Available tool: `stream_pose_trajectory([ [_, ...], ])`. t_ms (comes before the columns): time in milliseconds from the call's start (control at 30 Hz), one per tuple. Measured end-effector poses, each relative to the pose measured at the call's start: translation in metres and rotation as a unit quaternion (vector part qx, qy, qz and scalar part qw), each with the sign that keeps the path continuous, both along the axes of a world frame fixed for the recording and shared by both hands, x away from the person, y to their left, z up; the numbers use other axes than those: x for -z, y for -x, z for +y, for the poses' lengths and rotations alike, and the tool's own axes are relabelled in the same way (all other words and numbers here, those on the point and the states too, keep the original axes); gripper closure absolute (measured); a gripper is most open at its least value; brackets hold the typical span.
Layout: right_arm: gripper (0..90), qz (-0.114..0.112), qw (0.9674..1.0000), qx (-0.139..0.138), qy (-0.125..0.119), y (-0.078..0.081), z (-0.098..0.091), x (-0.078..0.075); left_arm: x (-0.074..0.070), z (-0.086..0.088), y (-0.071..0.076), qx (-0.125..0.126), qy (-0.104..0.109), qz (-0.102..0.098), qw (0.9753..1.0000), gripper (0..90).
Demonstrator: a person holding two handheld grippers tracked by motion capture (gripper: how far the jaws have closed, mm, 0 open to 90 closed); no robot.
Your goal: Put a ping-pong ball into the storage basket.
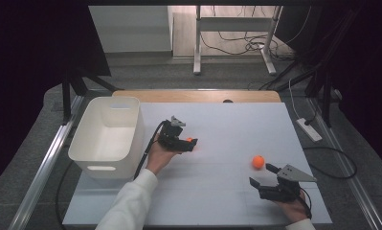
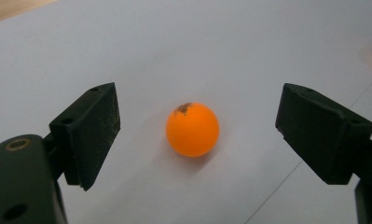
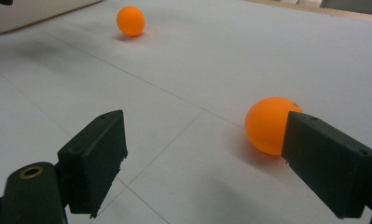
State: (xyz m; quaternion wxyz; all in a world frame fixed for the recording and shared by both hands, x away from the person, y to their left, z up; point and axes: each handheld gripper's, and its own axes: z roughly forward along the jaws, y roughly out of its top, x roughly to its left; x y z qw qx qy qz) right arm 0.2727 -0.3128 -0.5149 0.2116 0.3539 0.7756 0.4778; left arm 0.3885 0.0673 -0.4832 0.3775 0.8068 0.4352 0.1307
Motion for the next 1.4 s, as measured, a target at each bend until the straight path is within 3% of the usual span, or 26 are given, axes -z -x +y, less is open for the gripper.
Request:
stream_pose_trajectory([
  [200,14.2,0.0,1.0,0.0,0.002,0.0,0.0,0.0,0.003,0.0,-0.005,-0.004,0.007,0.005,1.0,15.1],
  [300,14.3,0.0,1.0,-0.002,-0.009,0.0,0.001,-0.001,0.005,-0.002,-0.007,-0.003,0.003,0.01,0.9999,15.1],
  [600,14.3,0.001,1.0,-0.002,-0.002,0.0,0.001,0.0,0.01,-0.003,-0.012,-0.006,0.008,0.017,0.9998,15.1],
  [1000,14.3,0.002,1.0,-0.004,-0.001,0.0,0.002,0.0,0.018,-0.004,-0.018,-0.008,-0.006,0.023,0.9997,15.2],
  [1400,14.2,0.002,1.0,-0.004,-0.002,-0.001,0.002,0.001,0.027,-0.009,-0.022,0.004,-0.014,0.041,0.9991,15.2],
])
